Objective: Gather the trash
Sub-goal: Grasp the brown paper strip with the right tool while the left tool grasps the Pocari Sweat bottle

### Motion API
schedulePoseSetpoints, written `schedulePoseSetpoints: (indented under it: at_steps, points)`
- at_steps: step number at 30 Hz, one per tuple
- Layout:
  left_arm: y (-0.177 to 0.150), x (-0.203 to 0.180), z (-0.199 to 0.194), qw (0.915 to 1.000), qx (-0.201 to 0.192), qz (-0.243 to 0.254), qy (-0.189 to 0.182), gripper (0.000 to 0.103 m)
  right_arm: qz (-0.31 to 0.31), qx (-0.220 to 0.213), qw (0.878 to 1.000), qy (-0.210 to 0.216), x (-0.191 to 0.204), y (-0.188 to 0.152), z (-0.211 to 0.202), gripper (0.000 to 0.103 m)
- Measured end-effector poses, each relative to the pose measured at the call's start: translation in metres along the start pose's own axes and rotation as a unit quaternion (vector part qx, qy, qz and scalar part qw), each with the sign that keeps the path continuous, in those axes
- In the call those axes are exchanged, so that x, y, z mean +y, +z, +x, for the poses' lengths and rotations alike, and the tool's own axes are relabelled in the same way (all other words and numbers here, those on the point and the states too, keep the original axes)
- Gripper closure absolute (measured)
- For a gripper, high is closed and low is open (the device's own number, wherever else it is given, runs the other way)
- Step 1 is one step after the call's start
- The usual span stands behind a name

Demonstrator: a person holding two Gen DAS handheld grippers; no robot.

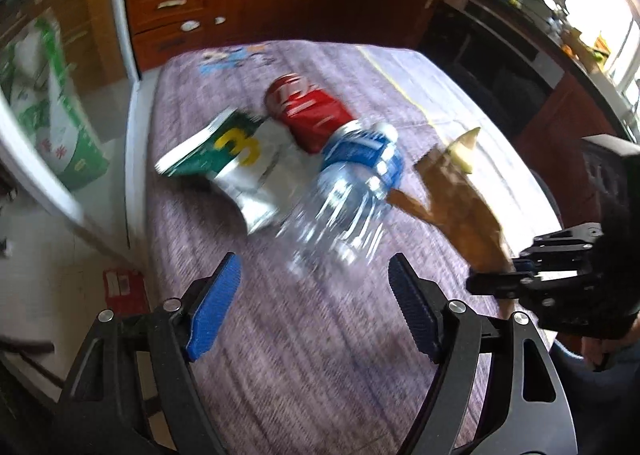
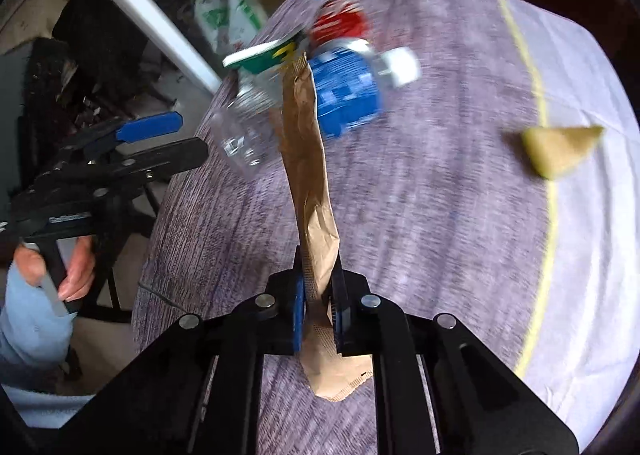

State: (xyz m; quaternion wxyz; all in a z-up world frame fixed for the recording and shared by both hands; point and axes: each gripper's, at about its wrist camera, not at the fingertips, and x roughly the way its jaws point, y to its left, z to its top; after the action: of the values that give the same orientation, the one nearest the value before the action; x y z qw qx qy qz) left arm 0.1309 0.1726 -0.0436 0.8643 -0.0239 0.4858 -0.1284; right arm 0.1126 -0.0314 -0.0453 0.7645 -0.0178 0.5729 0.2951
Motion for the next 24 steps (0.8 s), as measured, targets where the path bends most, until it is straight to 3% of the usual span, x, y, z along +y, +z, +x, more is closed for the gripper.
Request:
schedulePoseSetpoints:
  at_steps: [10,24]
  points:
    - [0.037,-0.023,0.056,0.9976,0.041,0.054,-0.013,0.026,0.091,-0.034,0.995,-0.018,-0.051,-0.009,-0.029,0.093]
    - [0.029,-0.046,0.075,0.9956,0.056,0.074,-0.007,0.026,0.133,-0.032,0.991,-0.009,-0.085,-0.019,-0.027,0.092]
